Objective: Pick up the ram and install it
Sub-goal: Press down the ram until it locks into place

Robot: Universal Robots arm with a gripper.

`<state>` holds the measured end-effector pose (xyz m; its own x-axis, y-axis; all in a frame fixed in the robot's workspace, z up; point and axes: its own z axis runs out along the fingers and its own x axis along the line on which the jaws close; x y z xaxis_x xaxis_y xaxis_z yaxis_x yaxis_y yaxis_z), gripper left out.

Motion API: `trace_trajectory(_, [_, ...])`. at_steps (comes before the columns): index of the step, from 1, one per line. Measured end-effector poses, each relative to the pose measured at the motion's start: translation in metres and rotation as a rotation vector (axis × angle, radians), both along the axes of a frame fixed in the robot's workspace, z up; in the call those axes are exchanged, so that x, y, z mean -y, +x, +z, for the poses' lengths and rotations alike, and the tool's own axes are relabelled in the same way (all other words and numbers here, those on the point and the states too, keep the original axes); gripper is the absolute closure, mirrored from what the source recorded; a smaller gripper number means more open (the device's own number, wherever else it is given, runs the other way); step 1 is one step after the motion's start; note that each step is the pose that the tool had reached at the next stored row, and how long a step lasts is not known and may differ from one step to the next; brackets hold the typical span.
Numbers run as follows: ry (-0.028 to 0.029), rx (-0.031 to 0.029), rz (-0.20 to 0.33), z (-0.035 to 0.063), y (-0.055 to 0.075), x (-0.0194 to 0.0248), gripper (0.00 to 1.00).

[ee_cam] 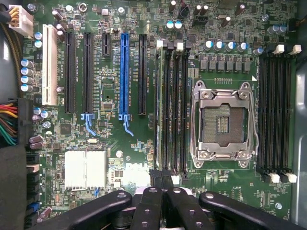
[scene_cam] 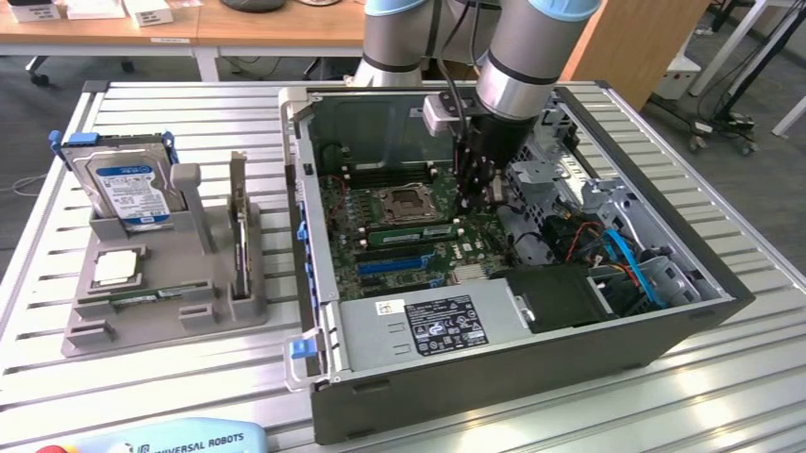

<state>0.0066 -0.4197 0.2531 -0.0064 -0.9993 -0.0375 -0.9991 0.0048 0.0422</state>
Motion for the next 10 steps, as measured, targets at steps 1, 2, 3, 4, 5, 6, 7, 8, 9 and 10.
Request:
trace_trajectory(1, [0.0001,0.0000,0.000,-0.0002,0.0000,0.0000,0.90])
trace_trajectory(2, [0.0001,0.0000,0.000,-0.0005,0.0000,0.0000,0.90])
trace_trajectory(3, [0.0002,0.0000,0.000,-0.0008,0.0000,0.0000,0.90])
trace_trajectory(4, [0.0002,0.0000,0.000,-0.0013,0.0000,0.0000,0.90])
trace_trajectory(5, [0.0001,0.0000,0.000,-0.0019,0.0000,0.0000,0.90])
trace_trajectory(6, [0.0001,0.0000,0.000,-0.0026,0.0000,0.0000,0.90])
trace_trajectory(7, [0.0001,0.0000,0.000,-0.0034,0.0000,0.0000,0.90])
trace_trajectory(8, [0.0000,0.0000,0.000,-0.0042,0.0000,0.0000,0.90])
trace_trajectory(9, [0.0000,0.0000,0.000,-0.0048,0.0000,0.0000,0.90])
trace_trajectory(10, [-0.0002,-0.0001,0.000,-0.0049,0.0000,0.0000,0.90])
